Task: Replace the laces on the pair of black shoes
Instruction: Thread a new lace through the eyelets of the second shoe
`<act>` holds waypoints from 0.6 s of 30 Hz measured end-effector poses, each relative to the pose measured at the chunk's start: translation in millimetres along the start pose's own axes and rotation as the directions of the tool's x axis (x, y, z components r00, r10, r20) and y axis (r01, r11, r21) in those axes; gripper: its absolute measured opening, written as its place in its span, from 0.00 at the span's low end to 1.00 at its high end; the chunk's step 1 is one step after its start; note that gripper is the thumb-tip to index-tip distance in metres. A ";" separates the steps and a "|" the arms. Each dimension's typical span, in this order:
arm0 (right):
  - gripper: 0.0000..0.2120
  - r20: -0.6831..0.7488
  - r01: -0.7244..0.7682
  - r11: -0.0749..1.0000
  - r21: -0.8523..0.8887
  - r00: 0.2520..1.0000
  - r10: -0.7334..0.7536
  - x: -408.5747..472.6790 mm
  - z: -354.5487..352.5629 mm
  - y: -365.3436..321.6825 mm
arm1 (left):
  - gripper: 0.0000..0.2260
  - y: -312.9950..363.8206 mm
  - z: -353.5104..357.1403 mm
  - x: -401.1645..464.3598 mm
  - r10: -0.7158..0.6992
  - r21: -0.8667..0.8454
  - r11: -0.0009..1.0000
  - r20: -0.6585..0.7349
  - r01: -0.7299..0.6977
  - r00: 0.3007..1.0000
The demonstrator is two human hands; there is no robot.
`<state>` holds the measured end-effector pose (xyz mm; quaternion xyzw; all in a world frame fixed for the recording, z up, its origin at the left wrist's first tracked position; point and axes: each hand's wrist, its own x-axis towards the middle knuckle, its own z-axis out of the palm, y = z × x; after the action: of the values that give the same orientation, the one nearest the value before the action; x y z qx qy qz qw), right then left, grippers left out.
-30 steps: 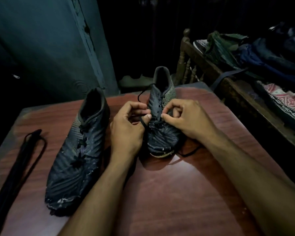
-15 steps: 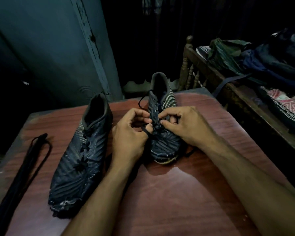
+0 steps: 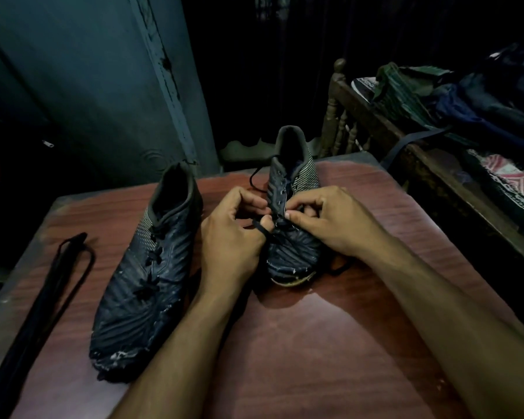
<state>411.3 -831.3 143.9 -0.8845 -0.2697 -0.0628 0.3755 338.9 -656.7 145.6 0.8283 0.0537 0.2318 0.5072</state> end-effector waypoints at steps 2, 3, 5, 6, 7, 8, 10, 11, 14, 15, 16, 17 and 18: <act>0.08 0.006 -0.002 1.000 0.010 1.000 0.002 0.0 0.2 0.2 | 0.09 -0.9 -0.1 0.4 -0.002 -0.002 1.000 -0.010 0.002 1.000; 0.08 0.006 -0.006 1.000 0.016 1.000 0.006 0.0 0.2 -0.1 | 0.09 -1.0 0.0 0.7 -0.004 -0.002 1.000 -0.011 0.004 1.000; 0.09 0.006 -0.021 0.999 0.030 1.000 0.021 -0.2 0.5 -0.8 | 0.09 -0.5 0.0 0.7 -0.002 -0.001 1.000 -0.003 0.002 1.000; 0.10 0.008 -0.028 0.999 0.033 1.000 0.028 -0.3 0.8 -1.2 | 0.09 -0.6 0.1 0.7 -0.001 0.000 1.000 0.002 0.001 1.000; 0.11 0.010 -0.033 0.999 0.032 0.999 0.033 -0.6 0.9 -2.0 | 0.09 -0.4 0.3 0.5 0.000 0.001 1.000 0.005 0.000 1.000; 0.12 0.014 -0.039 0.999 0.030 0.999 0.038 -0.9 1.0 -2.4 | 0.09 -0.2 0.5 0.1 0.000 0.004 1.000 0.007 0.000 1.000; 0.12 0.019 -0.044 0.998 0.034 0.999 0.044 -1.3 0.9 -3.4 | 0.09 1.0 0.6 -0.5 0.012 0.017 1.000 0.009 -0.013 1.000; 0.11 0.021 -0.045 0.998 0.036 0.999 0.044 -1.5 1.0 -3.6 | 0.09 1.5 0.3 -0.7 0.021 0.026 0.999 0.013 -0.022 1.000; 0.07 0.040 -0.052 0.998 0.033 0.998 0.051 -1.3 0.9 -3.6 | 0.09 3.9 -0.3 -1.4 0.048 0.042 0.998 0.034 -0.049 0.998; 0.06 0.049 -0.054 0.998 0.035 0.997 0.052 -1.4 0.6 -3.7 | 0.09 4.6 -0.4 -1.8 0.052 0.044 0.998 0.045 -0.054 0.998; 0.06 0.056 -0.054 0.998 0.037 0.997 0.052 -1.2 0.4 -3.6 | 0.09 4.7 -0.4 -2.1 0.051 0.048 0.997 0.059 -0.054 0.997; 0.05 0.062 -0.054 0.998 0.039 0.997 0.051 -1.4 0.1 -3.6 | 0.09 4.6 -0.3 -2.2 0.046 0.052 0.997 0.070 -0.049 0.996; 0.05 0.067 -0.055 0.997 0.045 0.996 0.052 -1.7 -0.2 -3.8 | 0.09 3.8 -0.1 -1.9 0.036 0.055 0.998 0.076 -0.041 0.996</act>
<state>407.9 -830.0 146.0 -0.8840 -0.2593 -0.0173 0.3887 336.6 -659.0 148.3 0.8513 0.0250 0.2085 0.4809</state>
